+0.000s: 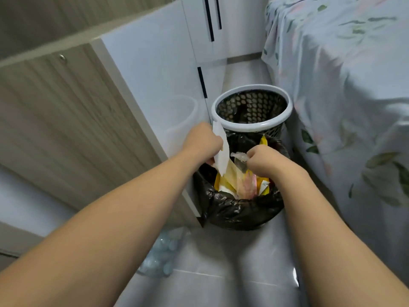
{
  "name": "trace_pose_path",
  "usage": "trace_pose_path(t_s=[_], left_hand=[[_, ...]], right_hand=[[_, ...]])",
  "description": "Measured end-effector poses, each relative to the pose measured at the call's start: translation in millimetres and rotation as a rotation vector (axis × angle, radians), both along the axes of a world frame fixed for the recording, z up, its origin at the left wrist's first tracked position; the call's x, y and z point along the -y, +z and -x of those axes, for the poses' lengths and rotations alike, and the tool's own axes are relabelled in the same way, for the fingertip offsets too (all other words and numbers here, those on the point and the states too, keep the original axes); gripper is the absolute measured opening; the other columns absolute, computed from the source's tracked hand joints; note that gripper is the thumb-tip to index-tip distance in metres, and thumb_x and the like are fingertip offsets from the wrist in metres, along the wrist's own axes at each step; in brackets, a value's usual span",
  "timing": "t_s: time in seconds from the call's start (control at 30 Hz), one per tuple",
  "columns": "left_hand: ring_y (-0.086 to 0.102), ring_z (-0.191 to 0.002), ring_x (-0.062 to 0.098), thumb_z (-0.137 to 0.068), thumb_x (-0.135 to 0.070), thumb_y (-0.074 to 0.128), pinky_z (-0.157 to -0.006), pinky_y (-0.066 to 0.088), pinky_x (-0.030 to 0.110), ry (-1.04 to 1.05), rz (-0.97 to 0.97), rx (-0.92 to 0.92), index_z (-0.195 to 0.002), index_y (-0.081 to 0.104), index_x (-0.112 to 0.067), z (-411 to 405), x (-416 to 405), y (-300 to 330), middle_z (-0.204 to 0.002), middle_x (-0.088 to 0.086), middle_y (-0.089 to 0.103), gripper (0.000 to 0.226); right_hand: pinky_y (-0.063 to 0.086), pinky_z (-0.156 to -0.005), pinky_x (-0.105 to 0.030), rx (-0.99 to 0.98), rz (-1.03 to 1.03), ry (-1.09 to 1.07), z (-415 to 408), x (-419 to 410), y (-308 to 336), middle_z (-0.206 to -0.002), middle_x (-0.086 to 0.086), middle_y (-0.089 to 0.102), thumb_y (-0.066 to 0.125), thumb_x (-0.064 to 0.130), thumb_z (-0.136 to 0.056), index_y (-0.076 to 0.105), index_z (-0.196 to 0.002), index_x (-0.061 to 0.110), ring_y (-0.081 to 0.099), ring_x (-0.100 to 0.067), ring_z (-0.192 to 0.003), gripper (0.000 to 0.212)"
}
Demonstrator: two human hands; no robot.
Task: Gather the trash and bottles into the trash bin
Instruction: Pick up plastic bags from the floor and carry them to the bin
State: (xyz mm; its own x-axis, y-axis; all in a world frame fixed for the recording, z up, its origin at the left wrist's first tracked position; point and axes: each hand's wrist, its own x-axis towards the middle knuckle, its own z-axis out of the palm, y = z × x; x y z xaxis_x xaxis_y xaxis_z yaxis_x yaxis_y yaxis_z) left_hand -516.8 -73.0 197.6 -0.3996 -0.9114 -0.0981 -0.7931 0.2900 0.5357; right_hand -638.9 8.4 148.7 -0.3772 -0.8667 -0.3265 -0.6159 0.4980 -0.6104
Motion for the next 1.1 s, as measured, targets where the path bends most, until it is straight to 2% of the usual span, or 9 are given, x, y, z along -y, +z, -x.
trace_pose_path(t_s=[0.1, 0.3, 0.37, 0.47, 0.6, 0.8, 0.93, 1.03, 1.1], left_hand=[[0.068, -0.070, 0.033, -0.080, -0.007, 0.050, -0.064, 0.061, 0.042, 0.008, -0.071, 0.047, -0.092, 0.062, -0.007, 21.1, 5.9, -37.2, -0.089, 0.015, 0.068, 0.018], [0.065, -0.092, 0.031, -0.083, -0.007, 0.058, -0.074, 0.057, 0.036, -0.076, -0.063, 0.259, -0.099, 0.061, -0.002, 41.1, 1.2, -91.7, -0.096, 0.015, 0.066, 0.017], [0.067, -0.088, 0.032, -0.086, -0.005, 0.051, -0.077, 0.058, 0.038, -0.101, -0.094, 0.289, -0.098, 0.061, -0.002, 44.4, -1.1, -98.3, -0.092, 0.015, 0.066, 0.016], [0.066, -0.075, 0.028, -0.089, -0.008, 0.049, -0.071, 0.058, 0.035, -0.102, -0.057, 0.274, -0.078, 0.053, -0.008, 45.6, -2.4, -92.1, -0.072, 0.008, 0.058, 0.012], [0.051, -0.067, 0.020, -0.091, -0.011, 0.050, -0.053, 0.037, 0.029, -0.133, 0.159, 0.254, -0.066, 0.042, -0.015, 33.6, -7.6, -70.2, -0.068, 0.002, 0.049, 0.027], [0.057, -0.078, 0.027, -0.096, -0.020, 0.042, -0.062, 0.040, 0.033, -0.159, 0.355, 0.164, -0.086, 0.057, -0.009, -21.9, -27.0, -44.6, -0.081, 0.006, 0.059, 0.021], [0.060, -0.083, 0.033, -0.095, -0.029, 0.040, -0.072, 0.051, 0.041, -0.142, 0.360, 0.099, -0.097, 0.062, -0.016, -81.7, -50.0, -36.8, -0.090, 0.009, 0.067, 0.026], [0.062, -0.085, 0.033, -0.096, -0.033, 0.040, -0.074, 0.051, 0.042, -0.137, 0.353, 0.110, -0.101, 0.061, -0.019, -134.3, -69.4, -38.9, -0.093, 0.009, 0.068, 0.027], [0.063, -0.086, 0.032, -0.097, -0.033, 0.041, -0.074, 0.052, 0.042, -0.116, 0.334, 0.142, -0.103, 0.061, -0.019, -174.3, -78.9, -45.8, -0.094, 0.008, 0.069, 0.025]], right_hand=[[0.033, -0.051, -0.026, -0.017, 0.042, -0.020, 7.7, -0.4, -3.8, -0.072, -0.005, 0.051, 0.046, 0.008, -0.087, 0.049, -0.075, 0.014, 0.051, -0.022, -0.067, 0.014], [0.031, -0.047, -0.025, -0.029, 0.076, -0.071, 16.9, -2.6, -6.0, -0.071, -0.006, 0.047, 0.044, 0.000, -0.083, 0.049, -0.076, 0.010, 0.044, -0.018, -0.058, 0.012], [0.037, -0.053, -0.025, -0.026, 0.092, -0.083, 17.0, -4.5, -7.2, -0.087, -0.007, 0.054, 0.043, 0.000, -0.083, 0.053, -0.088, 0.015, 0.052, -0.019, -0.068, 0.018], [0.040, -0.068, -0.025, -0.032, 0.150, -0.111, 18.4, -6.7, -5.1, -0.106, -0.007, 0.057, 0.043, -0.001, -0.085, 0.059, -0.107, 0.013, 0.057, -0.028, -0.100, 0.030], [0.041, -0.084, -0.029, -0.034, 0.215, -0.122, 13.5, -5.3, 4.3, -0.134, -0.008, 0.053, 0.046, 0.001, -0.086, 0.052, -0.134, 0.013, 0.051, -0.025, -0.121, 0.049], [0.048, -0.080, -0.033, -0.054, 0.245, -0.046, -19.1, -9.6, 23.5, -0.116, -0.010, 0.060, 0.047, 0.004, -0.087, 0.057, -0.123, 0.008, 0.058, -0.026, -0.107, 0.038], [0.045, -0.080, -0.032, -0.108, 0.244, 0.071, -63.1, -13.3, 31.7, -0.124, -0.011, 0.057, 0.045, 0.006, -0.088, 0.055, -0.125, 0.010, 0.056, -0.027, -0.107, 0.039], [0.044, -0.093, -0.034, -0.154, 0.198, 0.202, -105.8, -18.1, 34.3, -0.127, -0.013, 0.056, 0.047, 0.007, -0.089, 0.053, -0.128, 0.007, 0.051, -0.029, -0.121, 0.039], [0.046, -0.094, -0.036, -0.219, 0.181, 0.287, -137.2, -20.0, 31.8, -0.122, -0.014, 0.059, 0.050, 0.010, -0.088, 0.056, -0.123, 0.006, 0.053, -0.032, -0.118, 0.036]])
